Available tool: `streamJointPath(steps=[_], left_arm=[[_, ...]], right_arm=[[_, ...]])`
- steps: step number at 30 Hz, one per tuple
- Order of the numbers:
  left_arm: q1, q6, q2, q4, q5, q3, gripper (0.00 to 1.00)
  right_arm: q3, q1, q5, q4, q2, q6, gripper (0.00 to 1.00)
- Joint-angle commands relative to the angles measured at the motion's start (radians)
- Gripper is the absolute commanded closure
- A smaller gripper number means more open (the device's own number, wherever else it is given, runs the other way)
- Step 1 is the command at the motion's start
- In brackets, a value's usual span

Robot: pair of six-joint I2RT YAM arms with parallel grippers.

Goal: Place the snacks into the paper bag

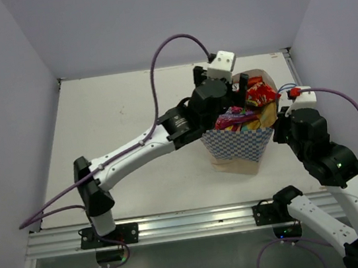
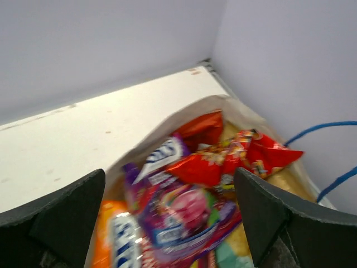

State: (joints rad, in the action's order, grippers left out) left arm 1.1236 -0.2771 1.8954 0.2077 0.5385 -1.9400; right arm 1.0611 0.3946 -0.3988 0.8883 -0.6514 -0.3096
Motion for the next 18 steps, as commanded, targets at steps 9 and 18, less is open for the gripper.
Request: streamJointPath(steps=[9, 18], left_arm=[[-0.137, -0.214, -0.492, 0.269, 0.180, 0.464, 0.00], [-0.212, -0.293, -0.532, 0.196, -0.118, 0.634, 0.04]], right_arm=[[-0.004, 0.009, 0.011, 0.004, -0.007, 0.009, 1.00], [-0.006, 0.009, 0.008, 0.005, -0.005, 0.006, 1.00]])
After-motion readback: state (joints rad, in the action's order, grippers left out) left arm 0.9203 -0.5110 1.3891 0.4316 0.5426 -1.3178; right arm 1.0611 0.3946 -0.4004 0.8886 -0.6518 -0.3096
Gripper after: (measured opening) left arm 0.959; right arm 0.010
